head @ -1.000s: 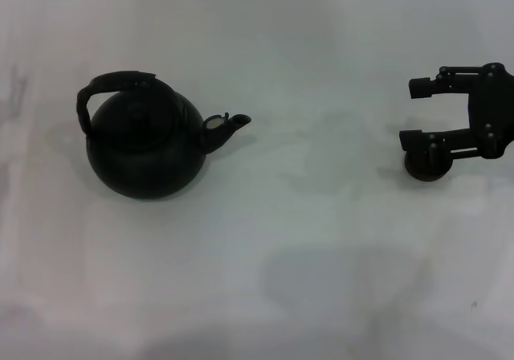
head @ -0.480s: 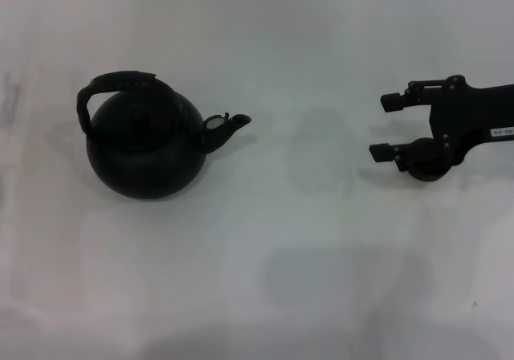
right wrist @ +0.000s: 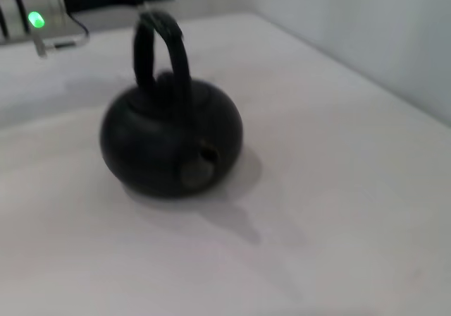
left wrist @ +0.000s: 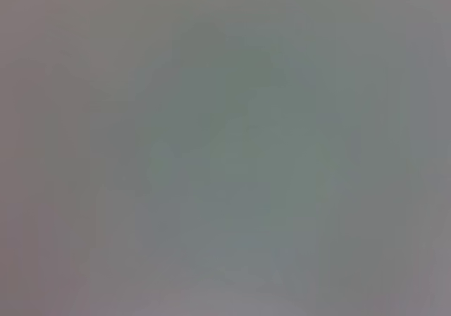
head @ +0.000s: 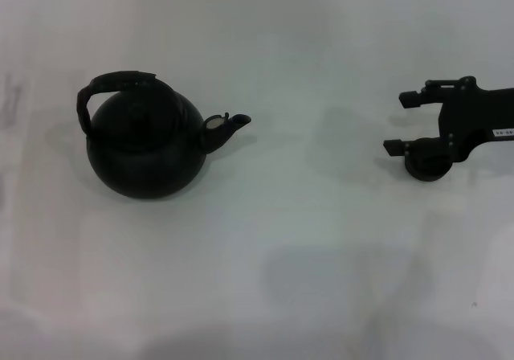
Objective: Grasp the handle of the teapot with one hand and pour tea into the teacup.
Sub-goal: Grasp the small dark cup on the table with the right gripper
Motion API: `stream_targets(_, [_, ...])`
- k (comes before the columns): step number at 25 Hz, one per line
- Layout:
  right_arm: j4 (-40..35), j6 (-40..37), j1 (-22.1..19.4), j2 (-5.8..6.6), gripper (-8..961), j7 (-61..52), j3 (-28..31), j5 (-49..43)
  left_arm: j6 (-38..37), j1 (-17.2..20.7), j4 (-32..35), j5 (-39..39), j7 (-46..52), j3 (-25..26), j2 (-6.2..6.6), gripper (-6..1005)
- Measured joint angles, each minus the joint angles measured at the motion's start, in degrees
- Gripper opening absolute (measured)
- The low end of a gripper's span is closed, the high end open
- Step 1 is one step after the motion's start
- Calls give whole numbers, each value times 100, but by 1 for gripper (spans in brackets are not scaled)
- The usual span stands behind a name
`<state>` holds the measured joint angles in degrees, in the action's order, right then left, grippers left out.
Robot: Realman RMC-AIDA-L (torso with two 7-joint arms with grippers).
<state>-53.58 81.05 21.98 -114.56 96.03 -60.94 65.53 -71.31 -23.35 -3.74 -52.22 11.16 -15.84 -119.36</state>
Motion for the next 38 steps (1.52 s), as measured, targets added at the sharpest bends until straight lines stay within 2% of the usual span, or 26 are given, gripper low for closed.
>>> stream_targets(6, [13,-239,32,-21,850,-236,3,-499,19,-3,11,26,0,11,0,830])
stream_targets(17, [-60,-209,-13,29,851,-552,4,-709,112,-45,-4,52,0,11,9,831])
stream_targets(38, [18,-319,-3,-22,852,-771,-27,-1053,131,-11,40,64,0,11,17,832])
